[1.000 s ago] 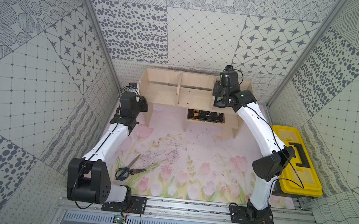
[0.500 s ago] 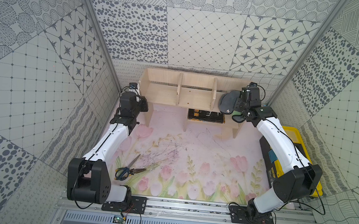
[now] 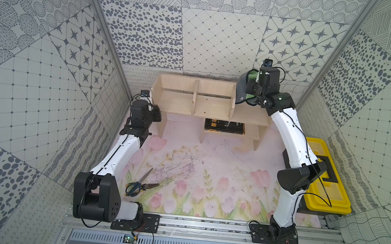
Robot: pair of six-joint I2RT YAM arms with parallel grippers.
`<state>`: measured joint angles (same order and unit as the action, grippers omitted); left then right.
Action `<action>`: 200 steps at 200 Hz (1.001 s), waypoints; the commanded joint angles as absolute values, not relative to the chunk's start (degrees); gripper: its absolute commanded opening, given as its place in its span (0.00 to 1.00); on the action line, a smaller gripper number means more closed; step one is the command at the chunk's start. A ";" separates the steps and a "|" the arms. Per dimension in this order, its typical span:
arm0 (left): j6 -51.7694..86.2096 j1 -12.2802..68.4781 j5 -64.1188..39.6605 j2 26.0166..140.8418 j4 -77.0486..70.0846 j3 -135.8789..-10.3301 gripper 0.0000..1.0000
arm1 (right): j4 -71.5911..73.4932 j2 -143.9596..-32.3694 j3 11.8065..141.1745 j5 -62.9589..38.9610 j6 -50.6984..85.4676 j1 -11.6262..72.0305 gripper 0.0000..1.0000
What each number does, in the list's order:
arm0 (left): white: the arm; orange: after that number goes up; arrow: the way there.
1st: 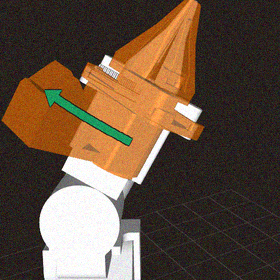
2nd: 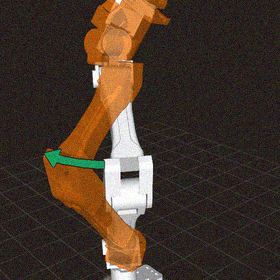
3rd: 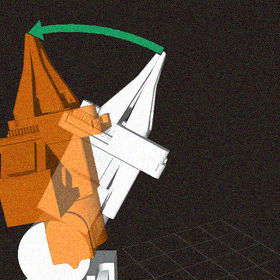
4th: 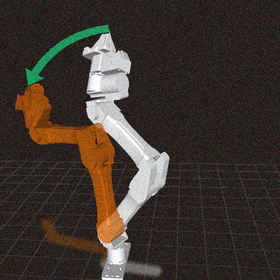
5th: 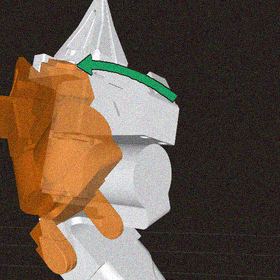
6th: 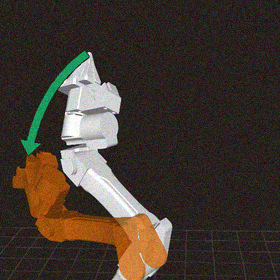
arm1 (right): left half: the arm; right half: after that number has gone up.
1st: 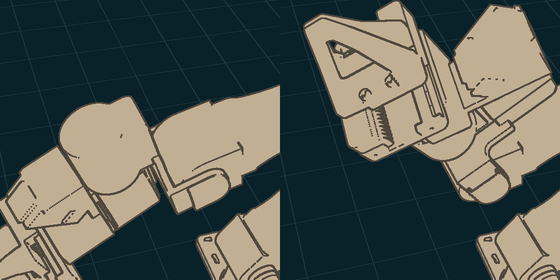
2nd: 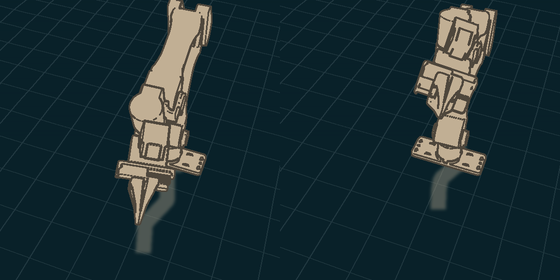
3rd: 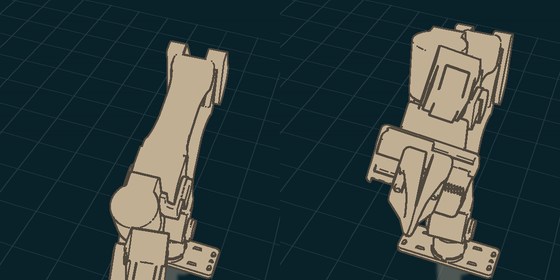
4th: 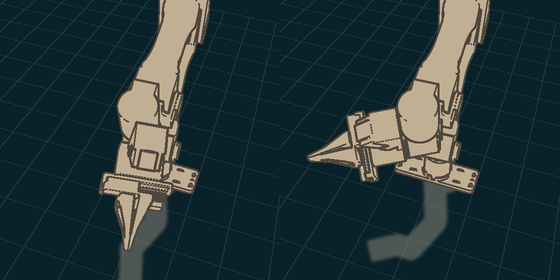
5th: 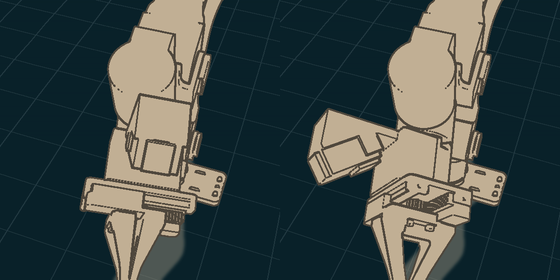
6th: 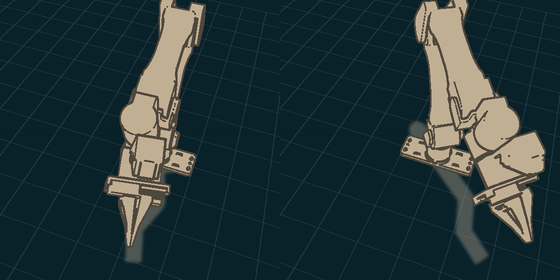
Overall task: Wipe the bookshelf clean with a cloth
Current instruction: Wipe the dust from the shelf.
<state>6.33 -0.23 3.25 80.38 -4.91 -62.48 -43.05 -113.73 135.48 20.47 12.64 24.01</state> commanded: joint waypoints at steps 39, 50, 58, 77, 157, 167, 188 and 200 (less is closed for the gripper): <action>20.21 -0.48 -6.68 80.60 -0.14 -61.70 0.00 | -46.94 -116.39 139.95 29.22 9.04 26.26 0.00; 20.14 -0.44 -6.59 80.51 -0.17 -61.70 0.00 | -49.77 -117.17 143.16 32.07 9.64 24.53 0.00; 20.13 -0.53 -6.51 80.51 -0.11 -61.71 0.00 | -52.21 -117.55 145.56 33.74 10.65 22.89 0.00; 20.04 -0.44 -6.50 80.51 -0.12 -61.70 0.00 | -56.75 -117.11 148.51 36.84 12.17 19.50 0.00; 20.08 -0.47 -5.77 80.27 0.10 -61.70 0.00 | -56.24 -105.74 123.48 37.25 12.79 20.12 0.00; 20.04 -0.41 -5.63 80.11 0.17 -61.66 0.00 | -53.44 -103.09 116.73 36.68 13.77 21.24 0.00; 20.26 -0.35 -5.80 80.31 0.11 -61.66 0.00 | -47.13 -98.37 104.41 35.63 15.47 23.69 0.00; 20.42 -0.31 -5.87 80.42 0.15 -61.69 0.00 | -45.48 -97.18 100.42 33.13 17.05 23.99 0.00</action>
<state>6.50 -0.23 3.27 80.29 -4.89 -62.43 -51.68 -100.25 107.63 36.18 13.32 22.83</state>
